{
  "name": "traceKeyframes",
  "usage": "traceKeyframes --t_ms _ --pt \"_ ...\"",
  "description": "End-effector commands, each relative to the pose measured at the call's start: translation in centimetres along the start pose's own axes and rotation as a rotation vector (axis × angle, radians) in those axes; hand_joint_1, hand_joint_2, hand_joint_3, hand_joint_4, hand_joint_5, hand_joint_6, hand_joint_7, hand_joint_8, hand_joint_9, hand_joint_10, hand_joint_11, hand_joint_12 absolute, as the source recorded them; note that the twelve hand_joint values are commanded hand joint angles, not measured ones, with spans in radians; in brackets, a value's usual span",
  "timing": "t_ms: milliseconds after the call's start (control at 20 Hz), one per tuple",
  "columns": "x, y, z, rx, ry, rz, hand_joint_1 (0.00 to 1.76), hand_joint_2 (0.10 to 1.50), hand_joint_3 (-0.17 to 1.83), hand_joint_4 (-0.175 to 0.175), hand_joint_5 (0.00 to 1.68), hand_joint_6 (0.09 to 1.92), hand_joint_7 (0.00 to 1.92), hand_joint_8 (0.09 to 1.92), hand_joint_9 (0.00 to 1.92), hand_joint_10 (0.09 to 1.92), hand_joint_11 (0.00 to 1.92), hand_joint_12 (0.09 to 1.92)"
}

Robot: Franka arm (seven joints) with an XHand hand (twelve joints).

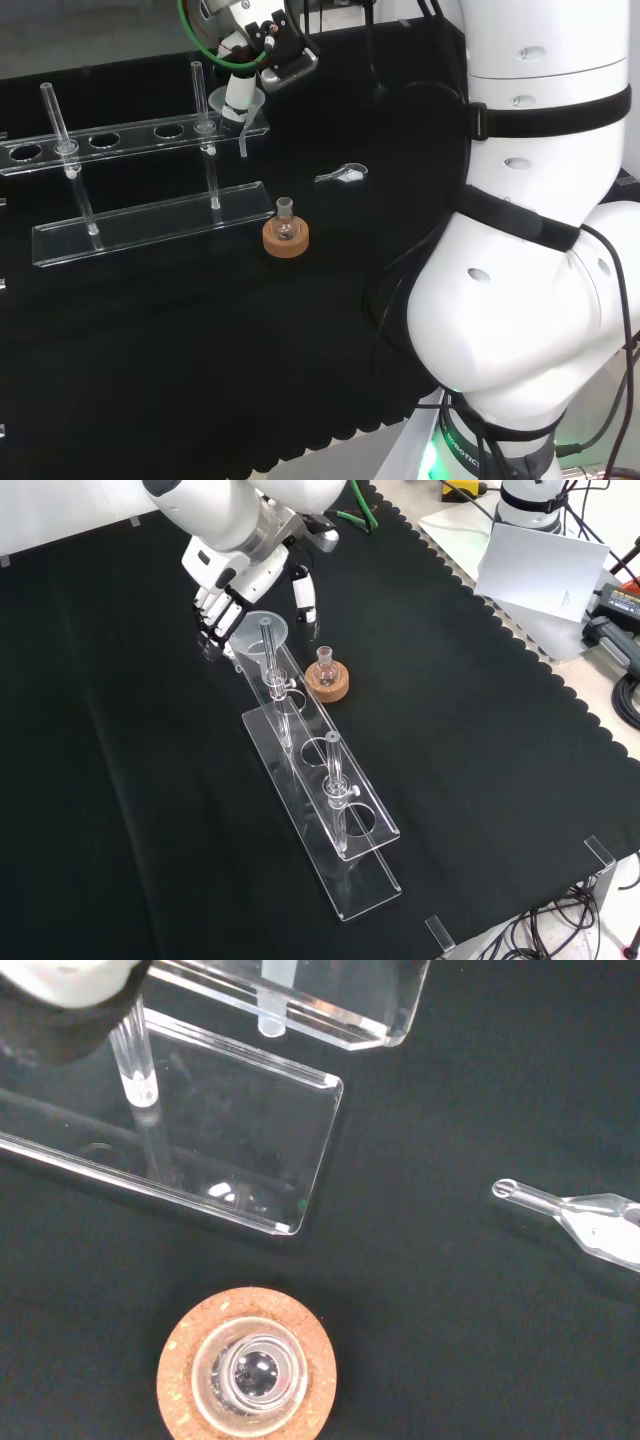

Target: Pick up the funnel from the transparent funnel stand.

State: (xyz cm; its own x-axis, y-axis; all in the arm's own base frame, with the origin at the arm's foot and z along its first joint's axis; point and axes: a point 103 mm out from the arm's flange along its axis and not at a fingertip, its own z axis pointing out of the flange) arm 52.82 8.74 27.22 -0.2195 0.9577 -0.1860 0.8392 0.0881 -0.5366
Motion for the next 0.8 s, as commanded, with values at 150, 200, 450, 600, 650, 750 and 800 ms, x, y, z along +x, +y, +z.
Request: traceKeyframes --t_ms 150,200,450,600,650,750,800 --pt "-0.06 0.1 0.1 0.001 0.001 -0.006 0.75 0.62 0.5 -0.033 0.19 0.09 0.01 0.69 0.27 0.79 0.22 1.46" --pt "-0.06 0.1 0.12 0.002 0.0 -0.006 0.74 0.62 0.51 -0.033 0.2 0.09 0.01 0.69 0.27 0.79 0.22 1.46" --pt "0.0 0.26 0.14 0.003 -0.002 -0.009 0.73 0.62 0.52 -0.034 0.21 0.09 0.02 0.7 0.28 0.79 0.22 1.46" --pt "0.05 0.56 0.17 0.009 -0.008 -0.011 0.73 0.62 0.52 -0.036 0.22 0.09 0.03 0.71 0.3 0.79 0.22 1.46" --pt "0.09 0.62 0.19 0.008 -0.011 -0.011 0.73 0.62 0.52 -0.037 0.22 0.09 0.03 0.71 0.31 0.79 0.22 1.45" --pt "0.1 0.75 0.27 0.013 -0.009 -0.013 0.73 0.62 0.53 -0.038 0.23 0.09 0.04 0.72 0.32 0.79 0.21 1.45" --pt "0.1 0.8 0.32 0.015 -0.011 -0.012 0.73 0.62 0.53 -0.039 0.23 0.09 0.05 0.72 0.32 0.79 0.21 1.44"
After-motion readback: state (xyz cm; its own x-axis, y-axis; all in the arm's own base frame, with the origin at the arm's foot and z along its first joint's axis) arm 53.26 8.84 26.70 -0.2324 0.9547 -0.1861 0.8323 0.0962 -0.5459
